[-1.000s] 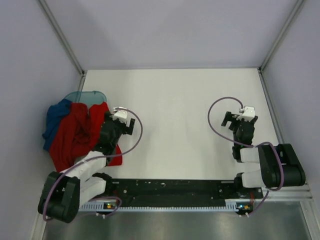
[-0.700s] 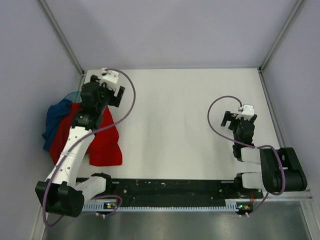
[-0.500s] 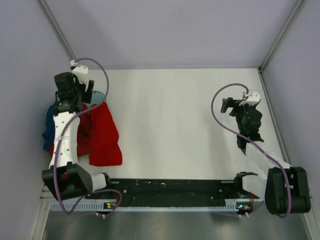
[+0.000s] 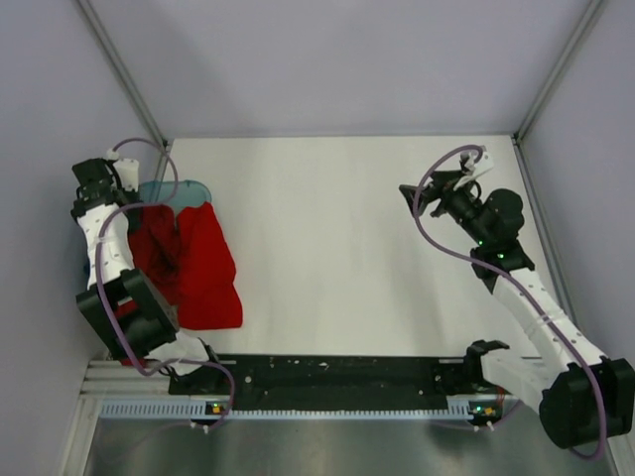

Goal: Fold and stack the t-shirts
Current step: Grab crumpled tshirt from bin with the left arm

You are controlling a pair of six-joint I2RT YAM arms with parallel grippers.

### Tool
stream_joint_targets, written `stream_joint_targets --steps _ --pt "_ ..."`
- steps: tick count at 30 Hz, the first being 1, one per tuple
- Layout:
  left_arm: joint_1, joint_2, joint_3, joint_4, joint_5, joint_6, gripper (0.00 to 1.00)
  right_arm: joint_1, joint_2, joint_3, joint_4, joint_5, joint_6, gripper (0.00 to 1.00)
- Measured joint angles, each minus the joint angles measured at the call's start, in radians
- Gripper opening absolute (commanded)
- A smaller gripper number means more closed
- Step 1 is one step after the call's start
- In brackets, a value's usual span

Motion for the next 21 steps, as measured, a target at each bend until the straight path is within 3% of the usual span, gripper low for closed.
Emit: stream_joint_targets --steps 1,12,15,19,21 --pt "0.001 0.007 0.004 -0.002 -0.002 -0.003 0.0 0.003 -0.006 0.0 -0.011 -0.008 0.003 0.86" --pt "-0.019 -0.032 0.148 -0.034 -0.018 -0.038 0.0 0.01 -0.091 -0.019 -0.027 -0.042 0.024 0.85" --pt "-0.115 -0.105 0.228 -0.027 -0.08 -0.034 0.0 0.032 -0.089 -0.019 -0.024 -0.048 0.033 0.85" --pt "-0.323 -0.282 0.262 0.111 -0.171 -0.021 0.0 0.101 -0.067 -0.017 -0.017 -0.056 0.031 0.85" --pt "-0.365 -0.351 0.318 0.147 -0.192 -0.034 0.0 0.146 -0.04 -0.005 -0.026 -0.063 0.026 0.85"
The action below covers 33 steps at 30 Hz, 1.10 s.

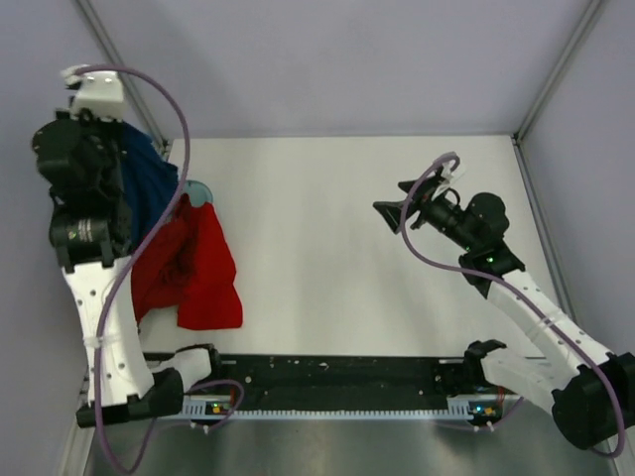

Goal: Fold and stack the t-shirts
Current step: Grab crumpled tshirt from bin with the left arm, then move the tshirt to the center of the board

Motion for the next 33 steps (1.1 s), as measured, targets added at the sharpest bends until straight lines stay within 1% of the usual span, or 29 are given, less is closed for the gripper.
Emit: stream_joint_targets --steps 2,4,6,8,10,11,13,15,17,19,21,22,23,24,25,26,27,28,29,30,33 --pt "0.001 -0.017 0.175 0.0 -0.021 -0.048 0.0 0.051 0.041 0.033 -0.018 -0.008 -0.013 0.85" --pt "0.008 -0.024 0.307 0.03 0.016 -0.097 0.0 0.09 0.073 0.063 -0.026 -0.023 -0.022 0.86" --pt "0.01 -0.05 0.389 0.033 0.19 -0.167 0.0 0.122 0.099 0.092 -0.023 -0.061 -0.023 0.87" --pt "0.002 -0.106 0.392 0.026 0.383 -0.247 0.0 0.135 0.112 0.109 -0.01 -0.099 -0.009 0.9" --pt "-0.023 -0.145 0.352 0.029 0.52 -0.308 0.0 0.138 0.114 0.118 -0.002 -0.126 0.004 0.94" --pt "-0.054 -0.16 0.311 0.029 0.579 -0.337 0.0 0.138 0.114 0.121 0.003 -0.135 0.007 0.95" --pt "-0.145 -0.167 0.225 0.024 0.638 -0.368 0.0 0.138 0.112 0.128 0.001 -0.137 0.007 0.95" --pt "-0.32 -0.148 0.109 -0.003 0.616 -0.371 0.0 0.137 0.106 0.137 -0.032 -0.12 0.003 0.95" --pt "-0.531 -0.089 -0.005 -0.036 0.53 -0.343 0.0 0.129 0.101 0.153 -0.094 -0.086 -0.002 0.95" --pt "-0.695 -0.005 -0.085 -0.064 0.468 -0.309 0.0 0.115 0.096 0.173 -0.156 -0.042 -0.002 0.96" --pt "-0.807 0.103 -0.145 -0.088 0.44 -0.283 0.0 0.082 0.087 0.179 -0.204 -0.009 0.006 0.96" --pt "-0.823 0.148 -0.161 -0.097 0.437 -0.277 0.0 0.055 0.08 0.179 -0.234 0.006 0.017 0.96" --pt "-0.866 0.197 -0.172 -0.11 0.441 -0.271 0.0 0.022 0.075 0.178 -0.262 0.018 0.029 0.95" --pt "-0.885 0.242 -0.175 -0.119 0.45 -0.266 0.06 -0.016 0.069 0.177 -0.288 0.029 0.045 0.95" --pt "-0.894 0.272 -0.175 -0.119 0.457 -0.264 0.29 -0.053 0.066 0.176 -0.317 0.038 0.058 0.95" --pt "-0.899 0.306 -0.171 -0.121 0.472 -0.26 0.55 -0.086 0.063 0.175 -0.342 0.05 0.066 0.95" --pt "-0.9 0.338 -0.158 -0.126 0.484 -0.251 0.75 -0.11 0.061 0.174 -0.365 0.064 0.069 0.95" --pt "-0.9 0.37 -0.138 -0.134 0.494 -0.244 0.89 -0.13 0.059 0.171 -0.393 0.09 0.069 0.94" --pt "-0.9 0.401 -0.114 -0.141 0.499 -0.237 0.92 -0.137 0.059 0.17 -0.425 0.111 0.064 0.93" --pt "-0.9 0.425 -0.093 -0.145 0.498 -0.227 0.93 -0.138 0.059 0.17 -0.452 0.125 0.059 0.92" --pt "-0.896 0.461 -0.06 -0.157 0.45 -0.212 0.99 -0.137 0.069 0.17 -0.54 0.155 0.039 0.85"
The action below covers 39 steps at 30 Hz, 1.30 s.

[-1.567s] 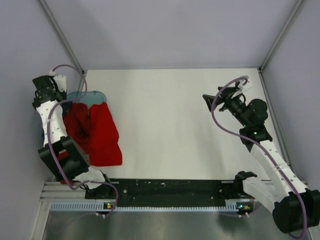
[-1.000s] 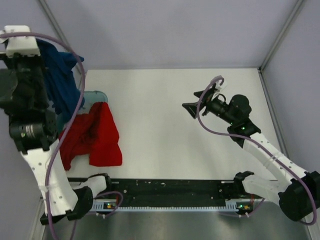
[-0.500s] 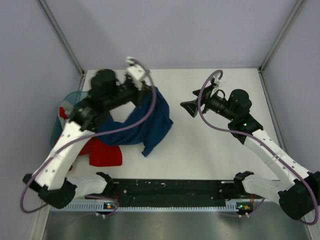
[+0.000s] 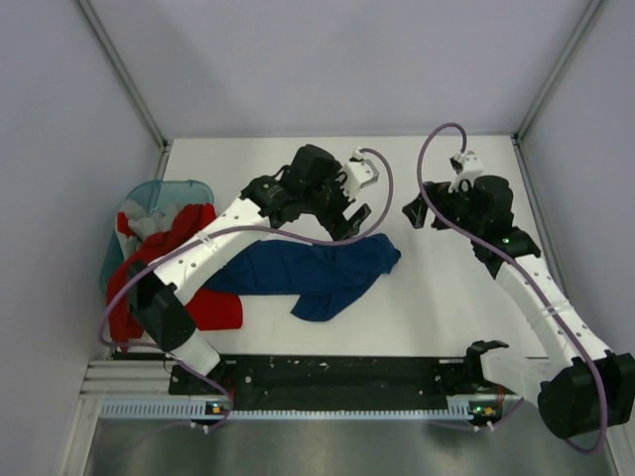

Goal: Fold and stack the t-shirts
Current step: Move the tshirt to the center of the board, then flatten out the tshirt

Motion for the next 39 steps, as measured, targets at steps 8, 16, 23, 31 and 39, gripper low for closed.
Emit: stream_joint_targets --steps 8,16,23,31,39 --pt "0.167 -0.216 -0.243 0.034 -0.139 0.088 0.99 0.129 0.132 -0.059 -0.104 0.039 -0.014 0.83" --pt "0.491 -0.501 -0.542 0.027 -0.235 0.17 0.96 0.227 0.375 -0.05 -0.081 0.038 -0.026 0.3" --pt "0.558 -0.502 -0.652 0.031 -0.288 0.218 0.86 0.235 0.512 -0.004 -0.091 0.038 -0.027 0.0" --pt "0.55 -0.254 -0.553 0.047 -0.233 0.259 0.78 0.204 0.175 -0.003 -0.095 0.167 -0.037 0.0" --pt "0.523 0.013 -0.417 0.032 -0.154 0.255 0.78 0.184 0.098 0.027 -0.121 0.186 -0.053 0.0"
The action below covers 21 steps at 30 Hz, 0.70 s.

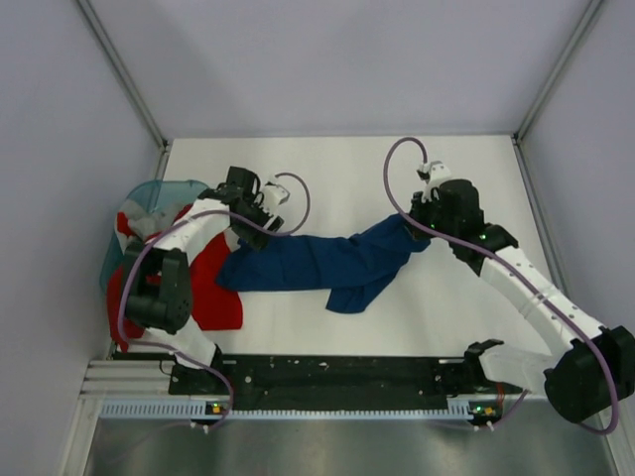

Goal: Fold and stack the t-shirts
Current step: Flatten out the tshirt

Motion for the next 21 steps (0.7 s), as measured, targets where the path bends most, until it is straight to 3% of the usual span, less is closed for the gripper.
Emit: stream_joint_targets --steps 2,4,6,7,8,15,21 --pt "-0.021 0.037 -0.002 -0.008 0.021 0.0 0.78 -0.002 0.0 0.001 -0.014 0.0 0.0 0.0" --pt "-0.058 0.059 -0.011 -0.006 0.025 -0.002 0.7 -0.003 0.0 0.007 -0.026 0.0 -0.001 0.0" --pt "-0.093 0.08 -0.016 0.0 0.018 -0.009 0.47 -0.003 0.0 0.022 -0.035 0.0 -0.001 0.0" --pt "-0.106 0.091 -0.016 0.007 0.013 -0.014 0.28 -0.003 0.0 0.031 -0.037 0.0 -0.002 0.0" --pt "-0.118 0.105 -0.016 0.016 0.004 -0.018 0.0 -0.003 0.0 0.04 -0.037 0.0 -0.002 0.0" --pt "-0.113 0.083 -0.015 -0.016 -0.013 -0.039 0.0 -0.028 -0.069 0.123 -0.107 -0.001 -0.02 0.0" --pt "-0.108 -0.286 0.072 -0.101 -0.04 -0.065 0.0 -0.034 -0.206 0.328 -0.174 -0.005 -0.054 0.0"
